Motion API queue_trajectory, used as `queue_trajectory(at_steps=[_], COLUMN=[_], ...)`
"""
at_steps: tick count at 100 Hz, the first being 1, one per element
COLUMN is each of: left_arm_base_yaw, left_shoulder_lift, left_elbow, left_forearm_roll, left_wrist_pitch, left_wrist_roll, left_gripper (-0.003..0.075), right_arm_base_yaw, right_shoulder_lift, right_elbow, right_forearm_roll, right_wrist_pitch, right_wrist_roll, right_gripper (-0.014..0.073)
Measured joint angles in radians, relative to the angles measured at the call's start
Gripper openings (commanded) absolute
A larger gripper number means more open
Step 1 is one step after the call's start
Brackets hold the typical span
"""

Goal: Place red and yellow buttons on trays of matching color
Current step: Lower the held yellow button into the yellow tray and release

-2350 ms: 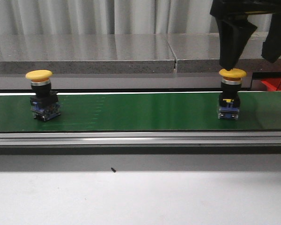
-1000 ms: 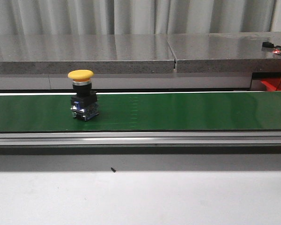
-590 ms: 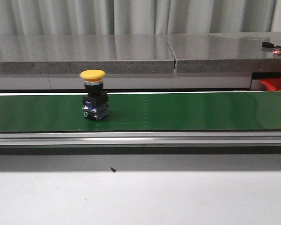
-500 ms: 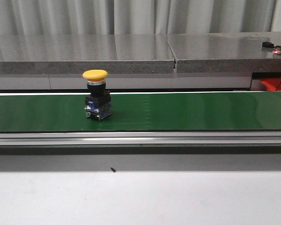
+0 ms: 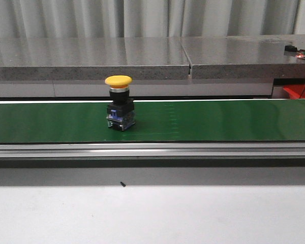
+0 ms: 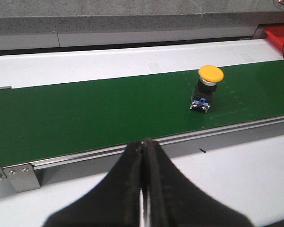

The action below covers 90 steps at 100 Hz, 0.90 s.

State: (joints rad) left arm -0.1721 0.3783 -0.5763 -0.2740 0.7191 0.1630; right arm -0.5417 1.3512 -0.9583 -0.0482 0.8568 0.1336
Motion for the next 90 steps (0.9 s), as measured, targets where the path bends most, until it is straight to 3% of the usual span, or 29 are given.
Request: queue_trajectory(at_steps=[67,74,90], left_arm_base_yaw=[0.000,0.000,0.000], left_shoulder_lift=[0.000,0.000,0.000], left_elbow=[0.000,0.000,0.000], left_forearm_roll=[0.000,0.000,0.000], left_wrist_pitch=[0.000,0.000,0.000], left_wrist_roll=[0.000,0.000,0.000], left_gripper=[-0.0019,-0.0019,-0.0019], right_arm_base_yaw=[-0.012,-0.012,-0.012], right_shoulder_lift=[0.267,0.270,0.272], right_elbow=[0.006,0.006,0.006], right_forearm_roll=[0.019,0.017,0.017], right_wrist_pitch=[-0.255,-0.260,-0.264], right_wrist_roll=[0.005,0.005,0.005], right_gripper=[0.0178,0.0241,0.0565])
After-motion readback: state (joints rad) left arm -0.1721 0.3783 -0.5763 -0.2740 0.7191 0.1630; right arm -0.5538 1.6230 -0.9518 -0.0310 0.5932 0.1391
